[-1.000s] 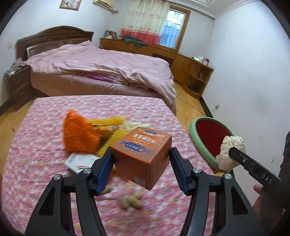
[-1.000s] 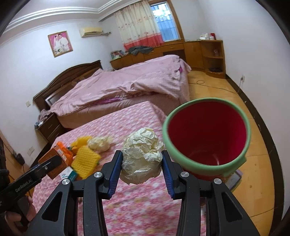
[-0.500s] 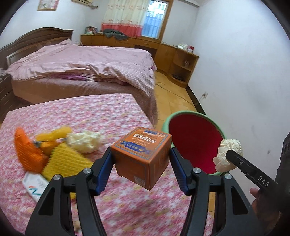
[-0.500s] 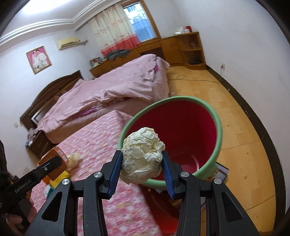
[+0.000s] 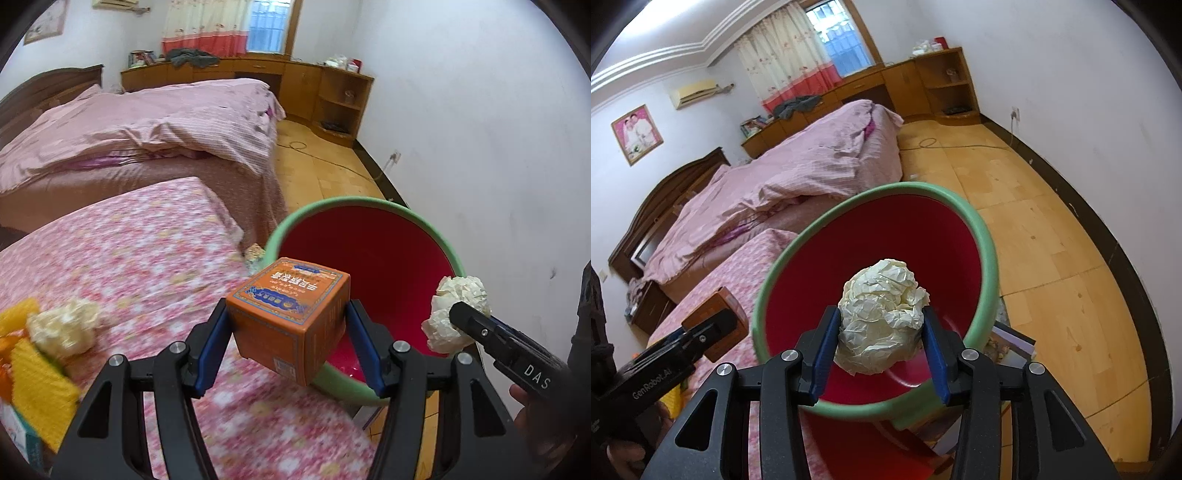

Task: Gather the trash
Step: 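Open the left tool over the bin while the right tool releases the paper ball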

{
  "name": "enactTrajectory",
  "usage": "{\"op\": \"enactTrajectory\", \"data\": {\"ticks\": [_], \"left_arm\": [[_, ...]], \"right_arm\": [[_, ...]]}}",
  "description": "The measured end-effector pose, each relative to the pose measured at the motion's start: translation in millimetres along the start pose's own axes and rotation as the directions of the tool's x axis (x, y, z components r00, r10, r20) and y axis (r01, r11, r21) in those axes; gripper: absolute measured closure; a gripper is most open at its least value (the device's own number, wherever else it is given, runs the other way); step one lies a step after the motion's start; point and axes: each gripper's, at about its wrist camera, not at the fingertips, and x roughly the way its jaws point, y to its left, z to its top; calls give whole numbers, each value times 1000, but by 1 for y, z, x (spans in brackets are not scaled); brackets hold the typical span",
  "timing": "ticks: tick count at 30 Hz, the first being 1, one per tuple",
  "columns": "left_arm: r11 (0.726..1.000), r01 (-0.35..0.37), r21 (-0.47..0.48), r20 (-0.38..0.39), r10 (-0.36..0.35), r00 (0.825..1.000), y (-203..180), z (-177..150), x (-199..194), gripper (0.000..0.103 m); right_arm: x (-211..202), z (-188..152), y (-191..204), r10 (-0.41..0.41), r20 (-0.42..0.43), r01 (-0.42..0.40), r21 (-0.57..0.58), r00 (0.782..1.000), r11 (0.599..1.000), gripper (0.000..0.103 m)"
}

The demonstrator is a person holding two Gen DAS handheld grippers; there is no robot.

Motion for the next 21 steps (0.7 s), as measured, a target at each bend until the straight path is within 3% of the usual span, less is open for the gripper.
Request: {"op": "enactTrajectory", "data": {"ticks": [5,9,13,21], "left_arm": [[997,16,69,-10,-15,1000,-17,2,14,40],[995,-21,98,-5,21,1000,-20,0,17,35],[996,-13,84,-7,13,1000,-18,3,19,31],[999,18,34,29,-19,999,-10,7,7,30]], "right_arm": [[3,-1,-9,9,6,-9,17,1000,1000,55],[4,1,-10,7,14,-7,20,1000,1000,50],[1,2,-10,7,35,-8,34,999,999,34],[-13,5,-10,16,60,-19,48,998,999,34]]}}
